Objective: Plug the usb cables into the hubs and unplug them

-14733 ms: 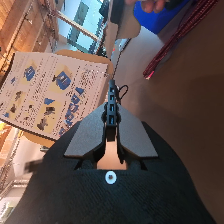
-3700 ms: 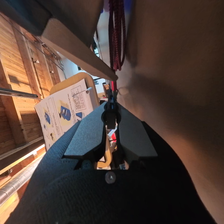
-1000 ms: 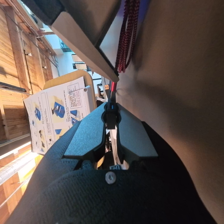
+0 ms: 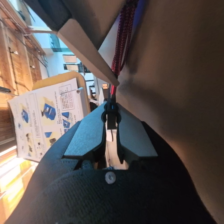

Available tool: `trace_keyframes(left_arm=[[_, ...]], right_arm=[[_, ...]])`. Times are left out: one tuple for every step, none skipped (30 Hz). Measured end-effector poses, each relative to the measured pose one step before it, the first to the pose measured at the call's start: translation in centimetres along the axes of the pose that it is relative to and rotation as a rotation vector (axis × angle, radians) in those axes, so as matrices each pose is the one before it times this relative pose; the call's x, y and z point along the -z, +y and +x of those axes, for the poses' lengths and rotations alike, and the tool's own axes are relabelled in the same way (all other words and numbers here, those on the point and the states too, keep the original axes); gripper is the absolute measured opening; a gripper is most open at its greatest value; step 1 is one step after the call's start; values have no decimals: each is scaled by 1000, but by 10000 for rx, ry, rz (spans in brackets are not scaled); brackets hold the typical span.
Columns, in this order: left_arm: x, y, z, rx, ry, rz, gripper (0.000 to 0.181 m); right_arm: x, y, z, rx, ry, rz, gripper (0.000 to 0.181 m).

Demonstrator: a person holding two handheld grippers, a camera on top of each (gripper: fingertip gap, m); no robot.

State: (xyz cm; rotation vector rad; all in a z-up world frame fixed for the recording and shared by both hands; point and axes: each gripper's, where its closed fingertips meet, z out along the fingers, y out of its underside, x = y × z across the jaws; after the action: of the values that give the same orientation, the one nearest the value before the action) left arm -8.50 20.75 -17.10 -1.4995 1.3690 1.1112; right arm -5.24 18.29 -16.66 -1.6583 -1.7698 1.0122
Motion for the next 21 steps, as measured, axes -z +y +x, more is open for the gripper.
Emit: trace_keyframes(left_arm=[[51,-7,120,146,120,-41,8],[61,-39,31,-6,30,-27,8],[57,-38,51,-84,4,-40,8],[91,-74,41,-84,-21,-71,7],[121,-59,73,4,30,-82,8],[112,-75,130,91,78,-65,8],[120,-125,181,109,116,-58,7],[62,-86,77,72,38,-68,7],[30,-60,72,67,35,-61,7],[10,42,101,134,102,-47,8],[7,-51,130,118,90,-36,7],[66,-125,43,-25,5,-33,8],[216,-514,120,-120,-6,130,7],[-5,-67,105,-218,-46,-212,6],[-127,52,-22,-184,-96,-72,7],[-129,56,-43,57,-6,41,7],[-95,74,-168,135,19,118,7],[-64,68,-188,173,31,135,8],[-149,204,-337,123,-44,80,8],[-44,116,-270,76,-54,30,8],[-48,74,-368,60,-128,70,8]], right_arm=[[9,-20,-31,9,18,-2,12],[22,-17,-54,8,-4,-10,12],[29,17,-74,-29,-38,-38,12],[14,46,-80,-59,-82,-56,12],[-6,85,-107,-76,-111,-67,12],[-5,100,-111,-57,-111,-82,12],[-8,76,-104,-30,-82,-76,11],[-10,17,-75,-62,-49,-41,11],[-34,1,-41,-56,-1,-18,11],[-41,8,-30,-54,20,-12,11],[-10,-36,-23,-27,35,17,11],[-16,-118,-34,24,44,79,11],[-2,20,-190,11,-80,-64,11],[-12,60,-63,87,21,-57,10],[-95,131,32,133,92,-76,11],[-62,-21,74,74,94,-11,11],[17,-191,80,45,91,91,11],[45,-278,74,53,100,162,11],[36,-313,123,89,132,208,11],[40,-291,116,105,119,208,12],[108,-298,128,84,87,228,12]])
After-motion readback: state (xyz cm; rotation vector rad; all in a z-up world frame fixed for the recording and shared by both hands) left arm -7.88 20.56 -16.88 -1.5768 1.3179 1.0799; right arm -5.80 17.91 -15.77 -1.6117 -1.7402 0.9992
